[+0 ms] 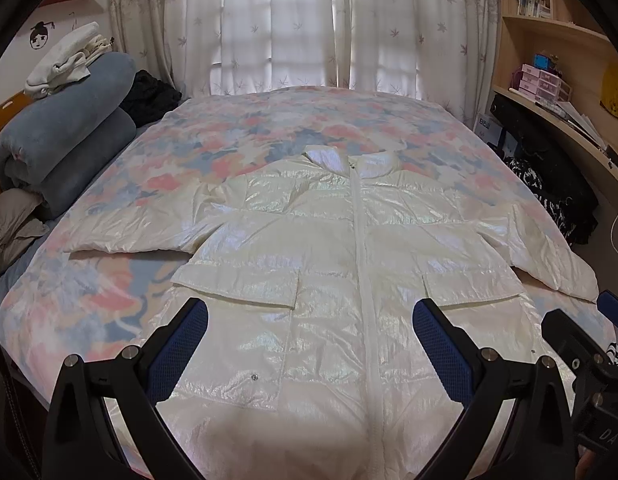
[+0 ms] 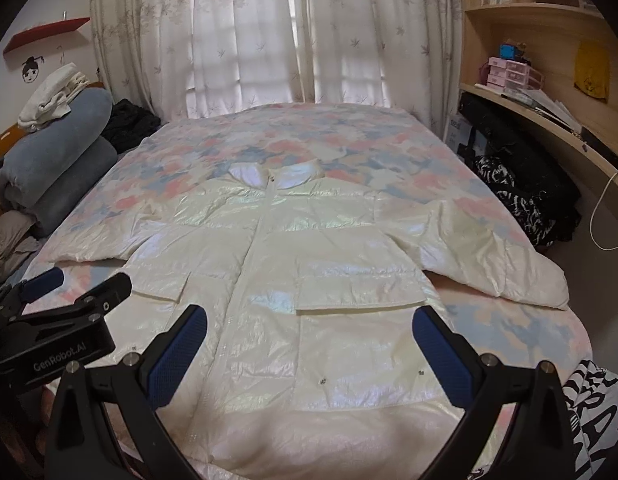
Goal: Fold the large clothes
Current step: 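Move both tools over the spread cream puffer jacket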
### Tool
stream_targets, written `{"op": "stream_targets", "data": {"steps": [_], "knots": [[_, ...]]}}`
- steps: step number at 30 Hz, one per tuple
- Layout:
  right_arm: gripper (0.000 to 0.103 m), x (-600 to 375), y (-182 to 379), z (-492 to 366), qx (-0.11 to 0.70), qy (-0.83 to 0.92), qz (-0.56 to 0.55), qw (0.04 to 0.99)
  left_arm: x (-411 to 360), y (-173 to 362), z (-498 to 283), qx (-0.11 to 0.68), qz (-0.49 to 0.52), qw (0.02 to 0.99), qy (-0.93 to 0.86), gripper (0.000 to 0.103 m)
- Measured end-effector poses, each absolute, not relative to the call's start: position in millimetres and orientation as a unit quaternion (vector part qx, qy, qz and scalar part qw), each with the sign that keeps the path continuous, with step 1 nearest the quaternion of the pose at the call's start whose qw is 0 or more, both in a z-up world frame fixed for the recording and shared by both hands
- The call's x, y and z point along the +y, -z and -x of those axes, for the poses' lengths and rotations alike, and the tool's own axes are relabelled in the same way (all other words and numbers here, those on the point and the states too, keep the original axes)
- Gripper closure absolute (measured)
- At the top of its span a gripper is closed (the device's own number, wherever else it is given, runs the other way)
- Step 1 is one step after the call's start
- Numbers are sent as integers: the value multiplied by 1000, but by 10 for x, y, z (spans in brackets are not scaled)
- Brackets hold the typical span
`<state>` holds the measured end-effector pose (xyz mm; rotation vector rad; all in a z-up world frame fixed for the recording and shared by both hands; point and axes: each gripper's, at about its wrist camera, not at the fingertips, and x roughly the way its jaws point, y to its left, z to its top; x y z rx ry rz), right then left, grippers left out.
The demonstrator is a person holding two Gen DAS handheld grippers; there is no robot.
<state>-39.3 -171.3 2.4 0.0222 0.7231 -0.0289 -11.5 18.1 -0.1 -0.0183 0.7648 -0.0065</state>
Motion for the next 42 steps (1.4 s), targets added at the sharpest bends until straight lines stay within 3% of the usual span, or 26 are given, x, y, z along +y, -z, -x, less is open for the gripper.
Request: {"op": "stream_targets", "data": {"steps": [10,28,42], "knots": [[0,-1840,-69,466,322,9,-52,945,153,12,144,374,7,927,6,2],[0,-1751,-37,434,350,19,15,936,77,34,189,372,-3,928,5,2],[0,-1761,-376,467,314,40,55,947,-44,-230,238,346,-17,938,22,2]]}}
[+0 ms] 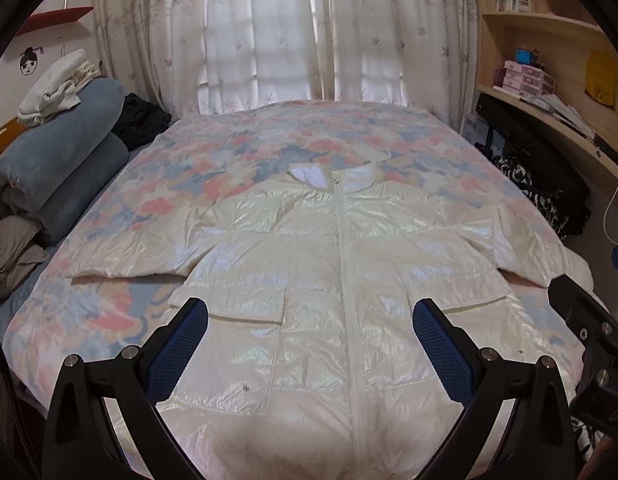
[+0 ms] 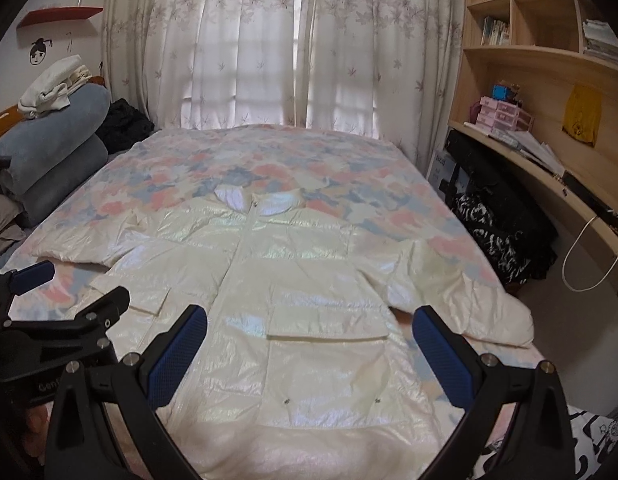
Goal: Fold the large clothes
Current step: 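Move both tools over the spread cream puffer jacket, then grasp the jacket sleeve cuff with the right tool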
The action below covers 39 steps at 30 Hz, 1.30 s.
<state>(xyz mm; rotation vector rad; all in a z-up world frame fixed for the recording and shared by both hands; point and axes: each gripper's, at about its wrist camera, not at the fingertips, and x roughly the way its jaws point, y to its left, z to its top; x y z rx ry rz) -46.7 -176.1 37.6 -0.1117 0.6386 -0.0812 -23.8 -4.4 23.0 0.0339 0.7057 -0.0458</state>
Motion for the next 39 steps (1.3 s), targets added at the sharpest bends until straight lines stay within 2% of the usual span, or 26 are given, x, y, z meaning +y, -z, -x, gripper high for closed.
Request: {"op": "stream_targets", "data": {"steps": [15,21,30,39], "knots": [[0,-1792,-742,422,280,37,84,956,-158,-532,52,350,-8,934,69,2],[0,-1968,-831,314,300,4,49,953,-296,-685,27,311,-36,946,88,2],[1,-2328,-950,94,319,2,15,948,-582,-837,-291,303,-37,945,120,2],[1,-3286,-1210,-228,315,37,-81,945,-1177,-965,-850,284,-32,948,139,2]]}}
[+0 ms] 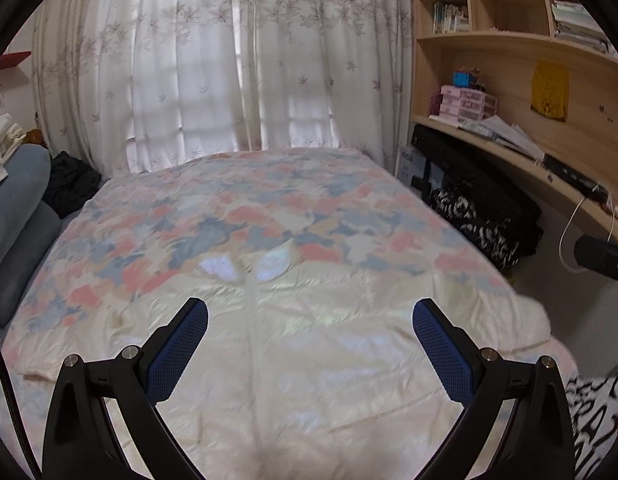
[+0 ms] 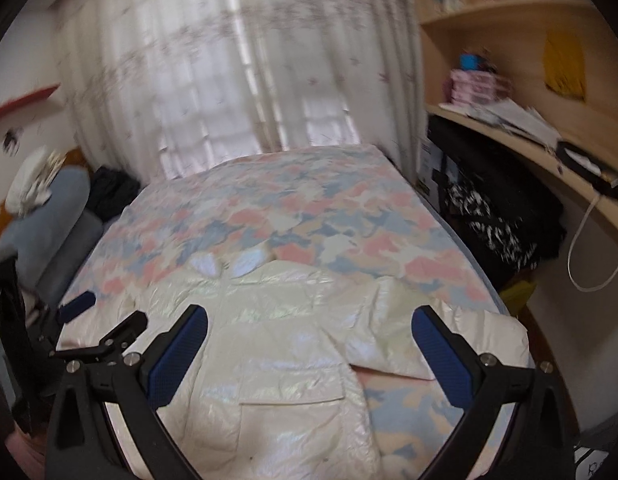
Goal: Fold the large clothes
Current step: 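Grasp the jacket sleeve cuff with the right tool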
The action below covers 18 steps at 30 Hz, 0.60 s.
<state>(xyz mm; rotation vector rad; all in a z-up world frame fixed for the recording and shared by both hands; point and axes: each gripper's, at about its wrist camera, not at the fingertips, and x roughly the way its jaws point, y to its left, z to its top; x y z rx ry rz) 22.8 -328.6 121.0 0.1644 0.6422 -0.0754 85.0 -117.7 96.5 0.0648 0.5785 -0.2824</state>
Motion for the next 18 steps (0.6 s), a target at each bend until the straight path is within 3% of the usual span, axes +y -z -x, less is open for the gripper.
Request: {"op": "stream_targets", "data": {"steps": [7,18], "knots": [[1,-4114,-886,-527,352,109,-149,918,-1781,-749,-1271,270,-66,953,120,2],[10,-5167,262,-793,436,174,-254,845,-2487,247,-1738,359,-59,920,144,3]]}}
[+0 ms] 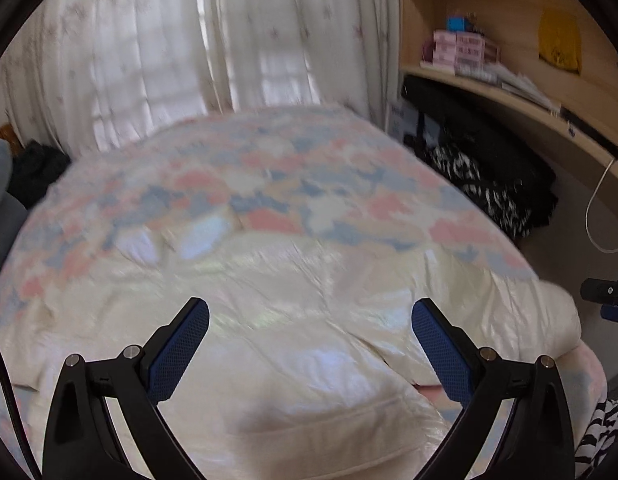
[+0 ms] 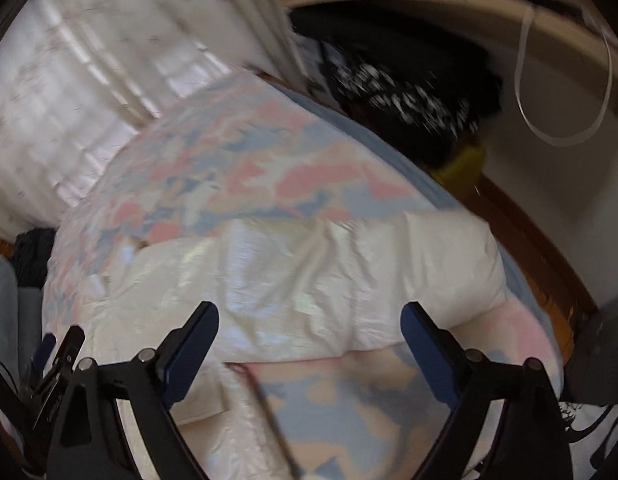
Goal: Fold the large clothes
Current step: 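Grasp the jacket sleeve cuff with the right tool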
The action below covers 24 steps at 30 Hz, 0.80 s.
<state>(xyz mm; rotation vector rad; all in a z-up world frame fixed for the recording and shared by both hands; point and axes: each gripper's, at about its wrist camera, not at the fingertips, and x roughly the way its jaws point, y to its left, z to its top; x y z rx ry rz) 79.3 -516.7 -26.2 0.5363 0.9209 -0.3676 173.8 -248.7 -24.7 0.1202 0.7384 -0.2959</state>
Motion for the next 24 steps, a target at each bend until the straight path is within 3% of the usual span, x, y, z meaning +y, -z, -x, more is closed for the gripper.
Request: {"op": "stream_targets", "data": {"steps": [10,21,22,24], "knots": [[11,-5993,1134,-609,455,248,-375,769,-2860,903,-2084,421,-53,894,147,3],[22,-6377,1698,-475,432,283,-462,721,-2899,1172,-2249,444,-44,883,147,3],[23,-6358,1706,-518,432,290,-451,726,-2878,1160,-2233,440,-44,885,148,3],[36,-6339,1707,-596,439,304,-422,732,-2839,1124,-2218,436,-47,887,145,3]]}}
